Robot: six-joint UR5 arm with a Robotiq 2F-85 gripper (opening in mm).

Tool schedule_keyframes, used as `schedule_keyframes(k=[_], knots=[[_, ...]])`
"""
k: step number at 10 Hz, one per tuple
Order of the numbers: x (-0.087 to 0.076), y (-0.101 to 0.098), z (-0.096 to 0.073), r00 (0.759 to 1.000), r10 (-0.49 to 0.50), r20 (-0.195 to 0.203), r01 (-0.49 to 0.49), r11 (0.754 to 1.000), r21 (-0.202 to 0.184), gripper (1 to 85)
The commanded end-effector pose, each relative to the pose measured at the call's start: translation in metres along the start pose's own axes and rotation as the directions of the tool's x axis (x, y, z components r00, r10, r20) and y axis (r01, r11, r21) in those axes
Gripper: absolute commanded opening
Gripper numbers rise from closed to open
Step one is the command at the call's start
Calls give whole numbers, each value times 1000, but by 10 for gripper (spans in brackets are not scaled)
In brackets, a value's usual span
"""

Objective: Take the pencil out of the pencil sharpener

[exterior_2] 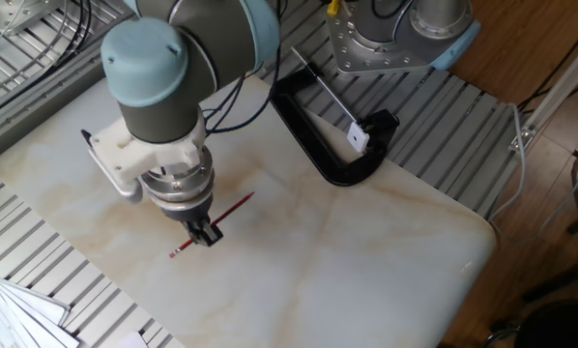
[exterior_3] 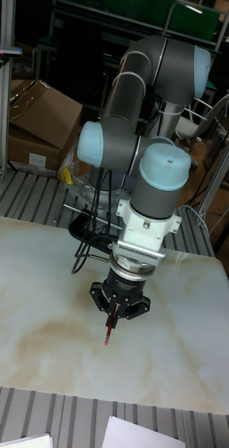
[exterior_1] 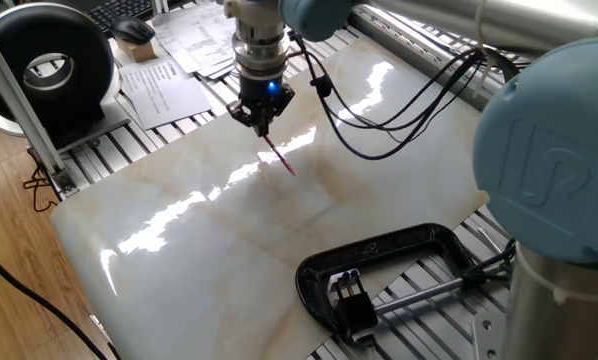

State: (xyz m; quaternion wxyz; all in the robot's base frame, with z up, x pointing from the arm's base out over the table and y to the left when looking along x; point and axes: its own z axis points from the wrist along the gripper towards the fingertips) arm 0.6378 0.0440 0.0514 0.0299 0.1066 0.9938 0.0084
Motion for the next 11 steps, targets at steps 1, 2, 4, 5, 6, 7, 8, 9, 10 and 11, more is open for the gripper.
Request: schedule_keyframes(k=[1, 2, 4, 5, 6, 7, 8, 9, 10, 11], knots=[[31, -16, -18, 997, 74, -15, -74, 997, 8, 13], [51, -24, -24, 997, 78, 11, -79, 997, 16, 13], [64, -28, -31, 998, 57, 16, -57, 998, -7, 13], [70, -27, -31, 999, 47, -7, -47, 999, -9, 13], [72, -29, -31, 999, 33, -13, -33, 999, -3, 13], [71, -33, -31, 999, 43, -11, -43, 999, 13, 13], [76, -30, -28, 997, 78, -3, -78, 997, 9, 13], [85, -23, -28, 993, 117, 5, -117, 993, -8, 13], [97, -11, -30, 987, 157, 14, -157, 987, -26, 13], [105, -5, -32, 984, 175, 41, -175, 985, -13, 13]])
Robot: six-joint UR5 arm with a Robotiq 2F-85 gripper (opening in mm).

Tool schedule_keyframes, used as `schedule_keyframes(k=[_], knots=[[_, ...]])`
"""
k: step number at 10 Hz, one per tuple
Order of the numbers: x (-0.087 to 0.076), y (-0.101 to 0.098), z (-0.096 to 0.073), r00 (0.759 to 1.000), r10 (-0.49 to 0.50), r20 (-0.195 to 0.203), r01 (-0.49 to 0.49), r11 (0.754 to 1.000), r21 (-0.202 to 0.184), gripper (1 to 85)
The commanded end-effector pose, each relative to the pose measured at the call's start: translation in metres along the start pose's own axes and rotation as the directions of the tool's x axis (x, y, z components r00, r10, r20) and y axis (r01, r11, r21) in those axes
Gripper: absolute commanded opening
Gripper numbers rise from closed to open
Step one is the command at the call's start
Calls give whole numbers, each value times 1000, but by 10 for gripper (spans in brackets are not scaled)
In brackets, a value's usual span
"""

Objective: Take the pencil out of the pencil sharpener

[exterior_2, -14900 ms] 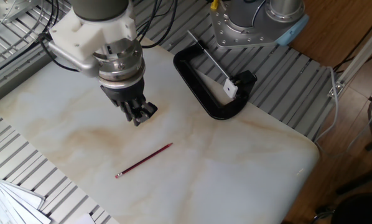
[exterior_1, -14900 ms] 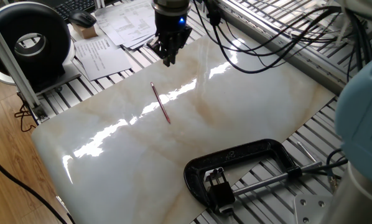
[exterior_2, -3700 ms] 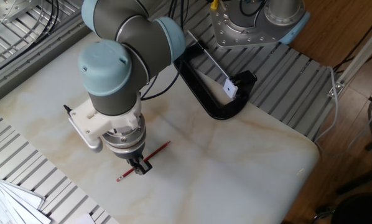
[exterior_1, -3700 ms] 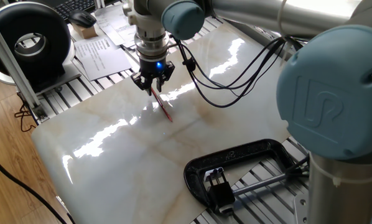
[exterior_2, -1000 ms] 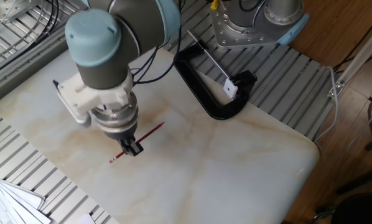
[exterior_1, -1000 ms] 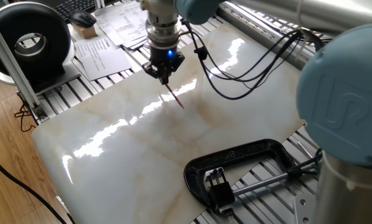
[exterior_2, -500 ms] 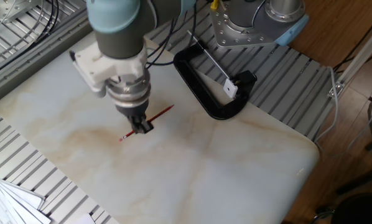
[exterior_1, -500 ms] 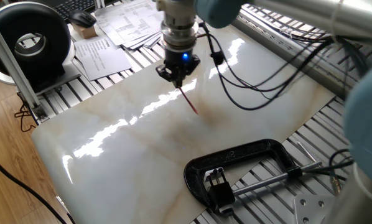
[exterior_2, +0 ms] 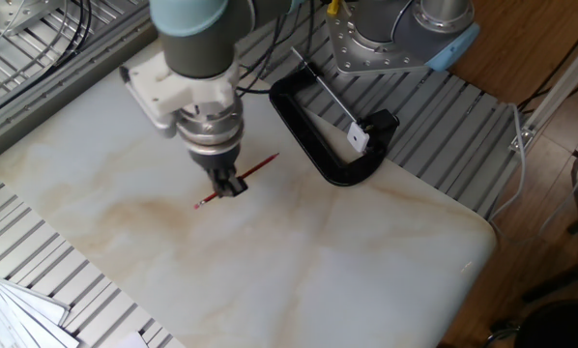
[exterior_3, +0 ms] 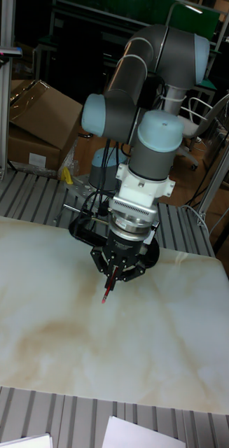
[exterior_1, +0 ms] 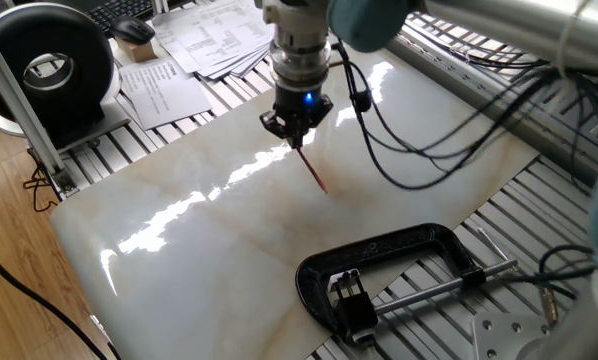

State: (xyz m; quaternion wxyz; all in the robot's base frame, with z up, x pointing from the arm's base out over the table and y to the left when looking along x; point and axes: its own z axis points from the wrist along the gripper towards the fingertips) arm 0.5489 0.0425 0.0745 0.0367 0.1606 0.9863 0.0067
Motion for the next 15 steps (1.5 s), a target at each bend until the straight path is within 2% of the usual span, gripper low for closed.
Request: schedule_keyframes(k=[1, 2, 3, 5, 6, 8, 10, 11, 12, 13, 14, 15], knots=[[22, 14, -7, 998, 59, 37, -59, 998, -12, 13], [20, 14, -9, 999, 28, 34, -27, 999, -20, 13], [26, 14, -9, 1000, -7, 15, 7, 1000, -18, 13], [27, 11, -8, 999, -32, 15, 33, 999, -7, 13], [38, 10, -5, 999, -25, 26, 25, 1000, -14, 13], [61, 8, -7, 999, -8, 44, 10, 999, -53, 13], [68, 16, -11, 998, 14, 65, -10, 998, -55, 13], [53, 16, -12, 995, -22, 100, 27, 998, -52, 13], [35, 10, -16, 997, -38, 74, 40, 998, -38, 13], [42, 3, -16, 998, -47, 47, 47, 999, -13, 13], [43, 3, -16, 998, -42, 44, 43, 999, -10, 13], [43, 6, -16, 998, -39, 45, 40, 999, -25, 13]])
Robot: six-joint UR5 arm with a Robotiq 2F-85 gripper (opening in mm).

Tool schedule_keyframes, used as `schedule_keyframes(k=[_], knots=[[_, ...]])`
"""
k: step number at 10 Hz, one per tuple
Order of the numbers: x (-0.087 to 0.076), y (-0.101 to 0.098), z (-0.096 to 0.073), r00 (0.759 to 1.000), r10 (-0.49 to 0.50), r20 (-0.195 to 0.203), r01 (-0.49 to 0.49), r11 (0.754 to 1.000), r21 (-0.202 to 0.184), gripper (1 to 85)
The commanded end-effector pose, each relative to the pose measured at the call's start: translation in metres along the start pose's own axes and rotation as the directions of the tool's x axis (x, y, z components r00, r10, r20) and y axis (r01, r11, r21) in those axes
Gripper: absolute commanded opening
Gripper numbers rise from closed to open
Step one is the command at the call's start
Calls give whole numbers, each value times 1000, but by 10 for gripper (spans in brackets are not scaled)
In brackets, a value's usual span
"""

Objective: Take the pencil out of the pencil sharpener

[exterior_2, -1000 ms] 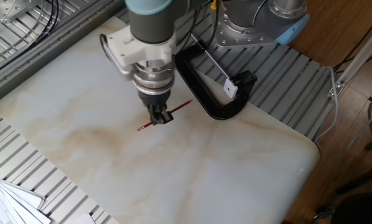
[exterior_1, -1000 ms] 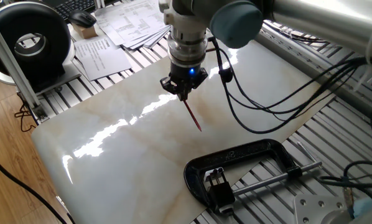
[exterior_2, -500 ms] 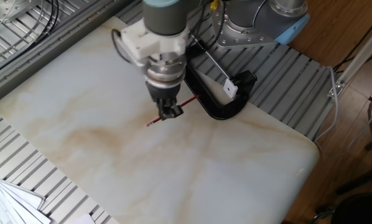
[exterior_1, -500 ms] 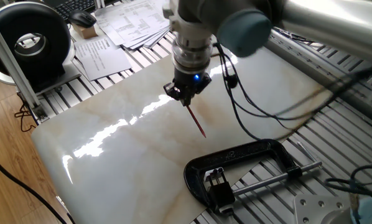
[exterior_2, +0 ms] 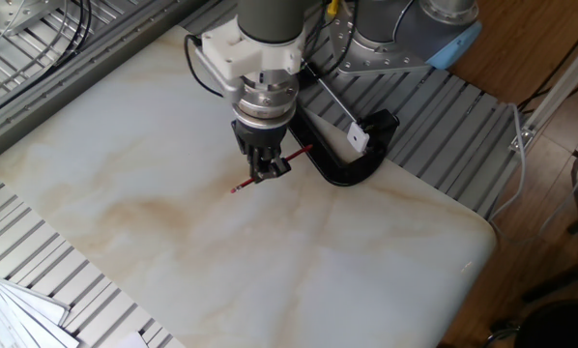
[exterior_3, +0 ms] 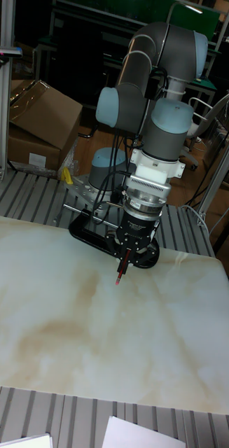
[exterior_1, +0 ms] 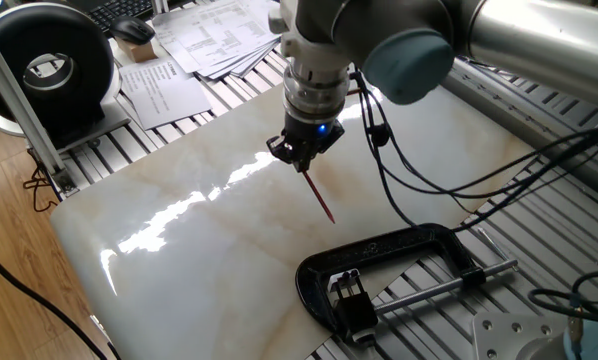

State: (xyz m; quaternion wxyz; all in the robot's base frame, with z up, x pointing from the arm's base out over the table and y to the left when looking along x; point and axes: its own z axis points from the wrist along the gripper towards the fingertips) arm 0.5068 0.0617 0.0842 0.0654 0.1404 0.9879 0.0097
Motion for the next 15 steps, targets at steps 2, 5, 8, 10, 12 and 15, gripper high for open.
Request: schedule_keyframes(k=[2, 5, 8, 10, 12, 15], knots=[[-2, -1, -3, 1000, -6, -13, 6, 1000, -3, 13], [3, 1, -2, 999, 17, -29, -17, 1000, -5, 13], [30, 15, 10, 999, 48, 10, -48, 999, -11, 13], [37, 17, 9, 999, 19, 44, -20, 1000, 5, 13], [49, 23, 9, 1000, -14, -3, 14, 1000, -17, 13], [66, 34, 4, 998, 52, -30, -54, 996, -65, 13]])
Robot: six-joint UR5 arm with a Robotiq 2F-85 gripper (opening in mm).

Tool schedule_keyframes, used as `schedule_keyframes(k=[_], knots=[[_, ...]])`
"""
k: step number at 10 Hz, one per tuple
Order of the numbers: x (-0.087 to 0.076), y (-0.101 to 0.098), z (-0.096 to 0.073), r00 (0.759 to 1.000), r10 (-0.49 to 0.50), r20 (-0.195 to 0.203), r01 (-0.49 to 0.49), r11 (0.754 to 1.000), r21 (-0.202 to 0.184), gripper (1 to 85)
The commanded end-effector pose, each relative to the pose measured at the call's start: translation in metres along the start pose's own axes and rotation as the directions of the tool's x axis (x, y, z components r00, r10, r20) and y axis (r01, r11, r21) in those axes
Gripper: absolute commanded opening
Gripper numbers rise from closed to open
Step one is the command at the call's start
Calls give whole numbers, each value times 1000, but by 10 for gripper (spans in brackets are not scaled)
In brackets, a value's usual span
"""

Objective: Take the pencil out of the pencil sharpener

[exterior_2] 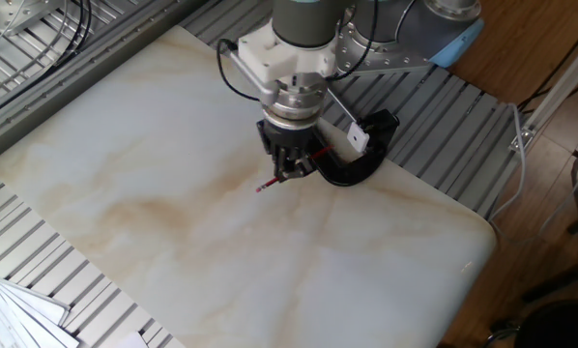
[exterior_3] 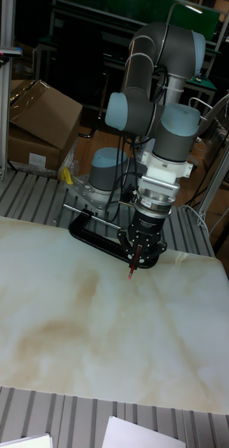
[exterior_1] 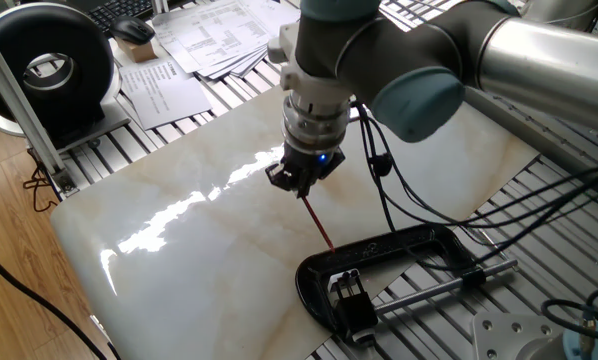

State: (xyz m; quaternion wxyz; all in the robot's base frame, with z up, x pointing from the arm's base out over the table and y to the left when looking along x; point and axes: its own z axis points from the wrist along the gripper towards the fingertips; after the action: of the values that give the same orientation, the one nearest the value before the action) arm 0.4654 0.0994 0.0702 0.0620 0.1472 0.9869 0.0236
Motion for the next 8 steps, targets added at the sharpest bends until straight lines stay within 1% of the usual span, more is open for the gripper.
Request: schedule_keyframes(k=[1, 2, 3, 5, 8], knots=[[20, 13, -7, 998, 56, -19, -57, 997, -56, 13], [16, 2, -8, 999, 34, -4, -34, 999, -27, 13], [14, -4, -9, 1000, 30, -5, -30, 999, -30, 13], [14, -9, -9, 999, 36, -4, -36, 999, -31, 13], [10, -8, -7, 1000, 29, 8, -29, 999, -39, 13]])
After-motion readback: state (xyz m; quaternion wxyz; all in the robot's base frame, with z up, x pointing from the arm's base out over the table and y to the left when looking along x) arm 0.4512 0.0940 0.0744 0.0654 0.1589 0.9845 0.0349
